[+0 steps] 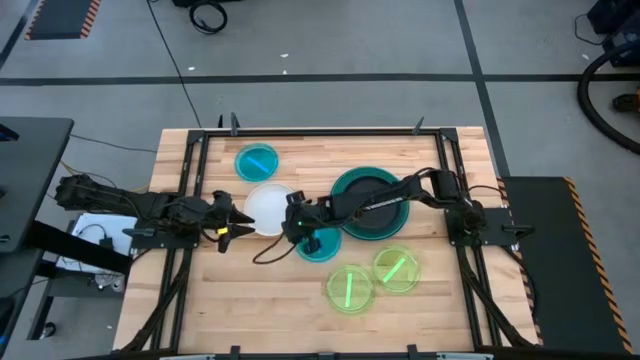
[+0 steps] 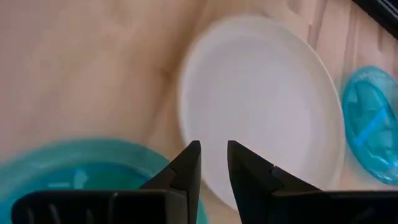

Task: Stack plastic plates
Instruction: Stack the white plate on top of the black plate

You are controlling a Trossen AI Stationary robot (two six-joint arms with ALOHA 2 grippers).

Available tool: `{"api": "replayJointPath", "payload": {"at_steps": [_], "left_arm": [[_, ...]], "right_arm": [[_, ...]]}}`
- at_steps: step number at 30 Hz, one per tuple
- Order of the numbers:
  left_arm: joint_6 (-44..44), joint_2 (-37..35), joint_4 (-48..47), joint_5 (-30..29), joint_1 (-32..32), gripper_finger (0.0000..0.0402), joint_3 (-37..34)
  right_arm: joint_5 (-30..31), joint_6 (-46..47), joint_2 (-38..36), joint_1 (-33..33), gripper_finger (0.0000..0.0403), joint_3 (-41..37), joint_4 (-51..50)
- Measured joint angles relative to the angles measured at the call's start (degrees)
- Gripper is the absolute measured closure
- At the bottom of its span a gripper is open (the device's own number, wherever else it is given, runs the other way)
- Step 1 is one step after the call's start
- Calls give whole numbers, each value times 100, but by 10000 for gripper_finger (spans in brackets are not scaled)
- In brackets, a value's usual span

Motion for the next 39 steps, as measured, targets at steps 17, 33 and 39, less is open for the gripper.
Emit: {"api": "replayJointPath", "payload": {"at_steps": [17,33,39], "left_arm": [[174,0,269,-4,0,240,0],[761,0,1888,-4,-479,240,0],[1862,-2,2778,-2,-814,240,0]], "right_arm": [[25,-2307,0,-442,314,-4,-709],[-174,-2931,-2,-503,314,-227,-470],[2,-3159,-7,-502,314,-499,-106]]}}
